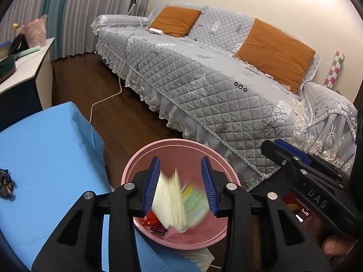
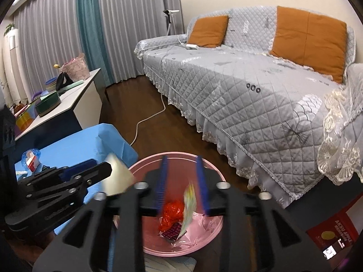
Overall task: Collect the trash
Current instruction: 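Open both tools to drop the paper bag and pouch into the basin, then move both open tools back toward the remaining trash on the table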
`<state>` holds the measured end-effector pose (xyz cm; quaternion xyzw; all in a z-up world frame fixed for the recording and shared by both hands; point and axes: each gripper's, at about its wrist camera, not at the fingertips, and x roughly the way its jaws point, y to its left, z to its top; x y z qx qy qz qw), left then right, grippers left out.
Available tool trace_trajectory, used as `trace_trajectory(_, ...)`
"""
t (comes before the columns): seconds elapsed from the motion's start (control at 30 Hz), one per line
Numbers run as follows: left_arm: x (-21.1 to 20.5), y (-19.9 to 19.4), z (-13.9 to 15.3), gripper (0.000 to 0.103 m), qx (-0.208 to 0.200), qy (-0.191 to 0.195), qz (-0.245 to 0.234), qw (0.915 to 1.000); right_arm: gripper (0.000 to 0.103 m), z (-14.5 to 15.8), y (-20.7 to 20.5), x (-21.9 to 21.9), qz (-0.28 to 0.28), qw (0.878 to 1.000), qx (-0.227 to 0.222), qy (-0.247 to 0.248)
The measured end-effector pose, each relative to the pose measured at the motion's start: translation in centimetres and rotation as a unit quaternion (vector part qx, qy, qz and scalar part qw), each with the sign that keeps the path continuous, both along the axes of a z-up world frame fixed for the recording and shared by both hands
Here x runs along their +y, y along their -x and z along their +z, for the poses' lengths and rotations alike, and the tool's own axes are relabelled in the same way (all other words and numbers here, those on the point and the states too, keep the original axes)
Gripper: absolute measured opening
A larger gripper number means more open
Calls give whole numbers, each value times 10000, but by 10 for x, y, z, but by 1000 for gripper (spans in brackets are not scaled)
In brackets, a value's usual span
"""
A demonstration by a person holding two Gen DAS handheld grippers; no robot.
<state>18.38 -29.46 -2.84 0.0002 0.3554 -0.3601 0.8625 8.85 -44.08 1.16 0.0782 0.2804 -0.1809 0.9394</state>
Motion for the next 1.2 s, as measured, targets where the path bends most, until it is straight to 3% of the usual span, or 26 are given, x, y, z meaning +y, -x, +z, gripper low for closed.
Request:
trace_trajectory(0.3, 23, 2, 8, 37, -46, 20, 194, 9998, 31, 7, 0, 0, -82, 9997, -139, -198)
trace_trajectory(0.8, 128, 8, 47, 37, -618, -50, 1033, 9927, 31, 20, -28, 80, 581, 9975, -370, -126)
trace_trajectory(1.2, 269, 15, 55, 37, -1038, -371, 2404, 9644, 22, 16, -69, 173, 1441, 9879, -439, -371)
